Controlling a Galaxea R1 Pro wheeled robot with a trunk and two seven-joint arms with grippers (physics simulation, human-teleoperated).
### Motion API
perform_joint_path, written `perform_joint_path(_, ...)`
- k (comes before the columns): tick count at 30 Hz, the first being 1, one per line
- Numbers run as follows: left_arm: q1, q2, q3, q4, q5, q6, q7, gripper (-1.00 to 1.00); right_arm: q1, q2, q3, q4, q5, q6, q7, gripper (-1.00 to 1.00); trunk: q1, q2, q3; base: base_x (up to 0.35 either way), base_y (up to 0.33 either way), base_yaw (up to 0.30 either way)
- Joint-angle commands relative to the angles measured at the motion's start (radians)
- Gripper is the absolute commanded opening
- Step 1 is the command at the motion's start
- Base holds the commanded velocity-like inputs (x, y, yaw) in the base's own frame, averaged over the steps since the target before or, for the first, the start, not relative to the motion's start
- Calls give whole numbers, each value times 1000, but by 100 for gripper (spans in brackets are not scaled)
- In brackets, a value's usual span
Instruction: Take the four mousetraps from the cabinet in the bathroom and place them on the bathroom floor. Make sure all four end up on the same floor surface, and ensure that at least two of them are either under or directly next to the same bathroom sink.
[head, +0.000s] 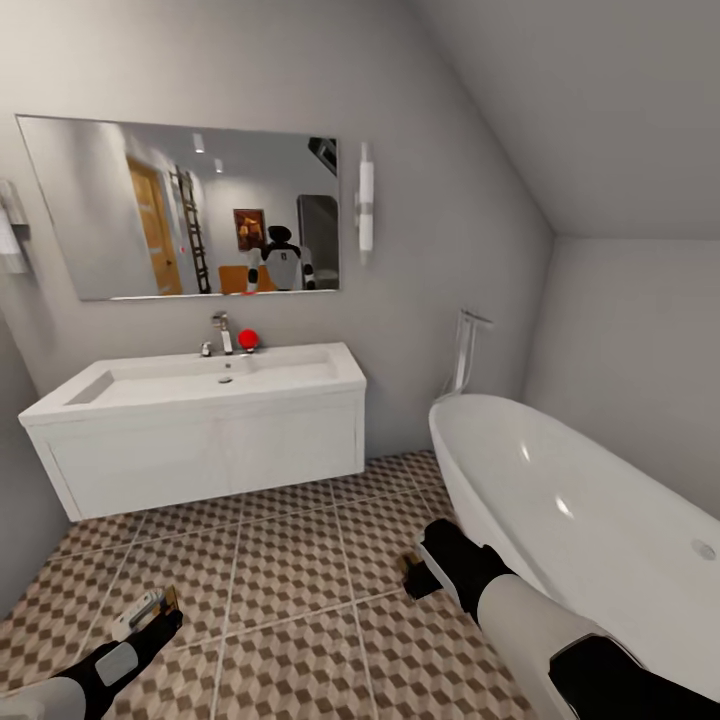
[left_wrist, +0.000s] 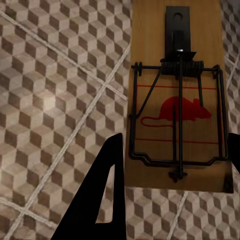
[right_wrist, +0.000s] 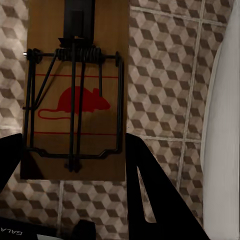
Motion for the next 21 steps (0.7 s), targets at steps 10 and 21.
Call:
perform_joint_path(10,-1,0,1,1,4,-1,-3,-100,0,0,3,-1,-1,5,1,-100,1,-1,-1,302,-129,265)
perform_joint_path(21,-1,0,2,1,7,-1,-3,-100,0,0,3,-1,-1,5,1,-100,1,-1,-1,265,-173,273)
